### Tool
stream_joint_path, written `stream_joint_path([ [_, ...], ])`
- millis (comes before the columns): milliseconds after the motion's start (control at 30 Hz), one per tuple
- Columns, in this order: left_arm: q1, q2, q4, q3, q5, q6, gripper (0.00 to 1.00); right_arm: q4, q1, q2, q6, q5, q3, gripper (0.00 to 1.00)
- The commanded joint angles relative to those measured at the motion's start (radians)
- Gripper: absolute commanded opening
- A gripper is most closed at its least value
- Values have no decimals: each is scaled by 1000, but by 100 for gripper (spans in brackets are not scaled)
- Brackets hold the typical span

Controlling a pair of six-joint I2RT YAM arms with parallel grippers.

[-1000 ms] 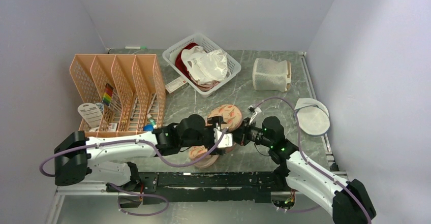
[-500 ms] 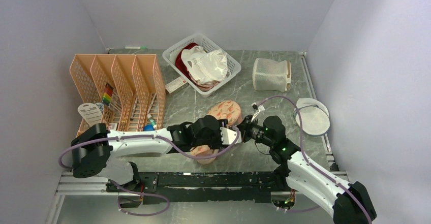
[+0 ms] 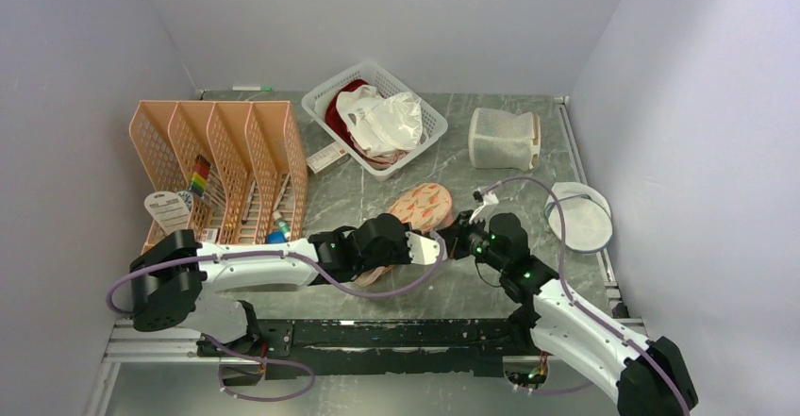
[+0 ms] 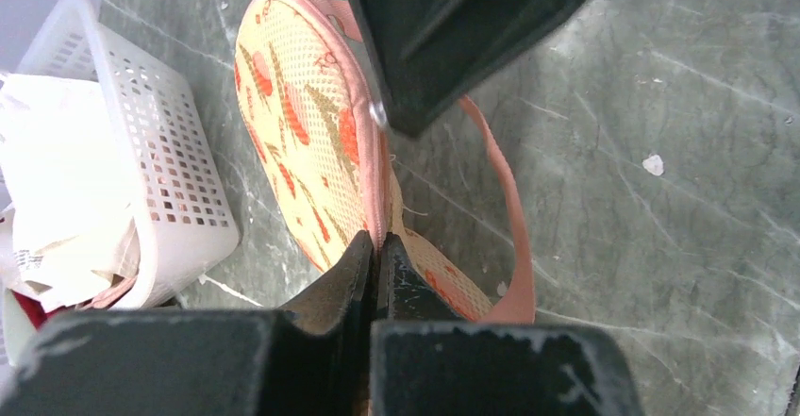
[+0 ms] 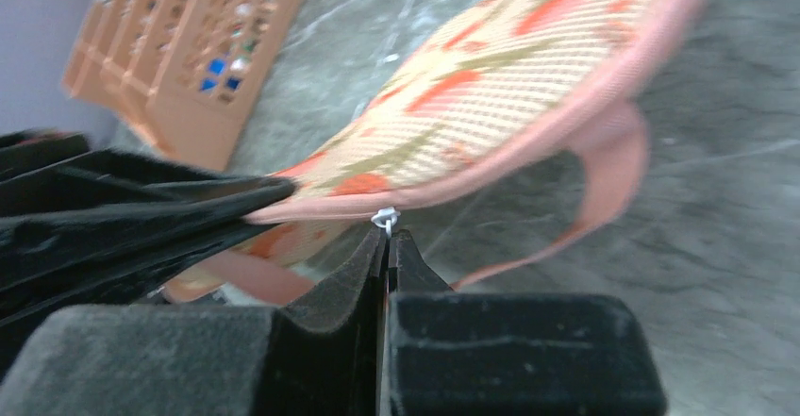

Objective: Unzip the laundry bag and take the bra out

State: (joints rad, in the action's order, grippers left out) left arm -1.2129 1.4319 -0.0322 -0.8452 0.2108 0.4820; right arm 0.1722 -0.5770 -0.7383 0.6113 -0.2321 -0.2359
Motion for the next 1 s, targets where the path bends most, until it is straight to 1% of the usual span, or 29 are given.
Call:
stream_joint_path([
  [0,1,-47,-31,21,35,26,7,-37,72,-34,-64,152,-33,0],
  [33,2,-53,-33,25,29,29,7,-24,130,-49,-74,128,-35,0],
  [133,3,-71,-34,33,-4,36,7,33,305,-110,-95,-16,-39,0],
  [200,2,-75,-24,34,-27,39,7,50,381,-150,-113,-90,-54,0],
  [300,2,-66,-17,32,-27,44,7,62,399,-177,-175,-237,-87,0],
  [367,3,-52,-10,28,-8,48,7,90,397,-169,-166,-332,-76,0],
  [533,6,-14,-13,28,70,59,7,68,385,-95,-123,-424,-17,0],
  [567,9,-10,-11,26,74,59,9,61,382,-72,-112,-436,-3,0],
  [600,13,-11,-6,22,68,57,12,51,380,-49,-105,-446,7,0],
  [633,17,-17,2,19,53,58,19,38,376,-28,-96,-448,18,0],
  [667,21,-56,13,28,-30,62,53,16,372,19,-75,-453,32,0],
  [700,21,-86,11,37,-78,61,76,13,371,32,-63,-459,38,0],
  [733,21,-119,10,47,-141,57,92,16,367,40,-50,-469,41,0],
  [767,21,-151,11,55,-207,53,98,20,363,43,-41,-476,45,0],
  [800,21,-185,8,61,-269,49,100,23,358,46,-32,-480,48,0],
  [867,21,-238,-6,76,-374,35,100,30,341,47,-15,-482,56,0],
  [933,22,-265,-47,97,-401,8,99,48,315,53,14,-478,68,0],
  [967,23,-262,-69,98,-386,-6,100,60,297,59,33,-469,74,0],
])
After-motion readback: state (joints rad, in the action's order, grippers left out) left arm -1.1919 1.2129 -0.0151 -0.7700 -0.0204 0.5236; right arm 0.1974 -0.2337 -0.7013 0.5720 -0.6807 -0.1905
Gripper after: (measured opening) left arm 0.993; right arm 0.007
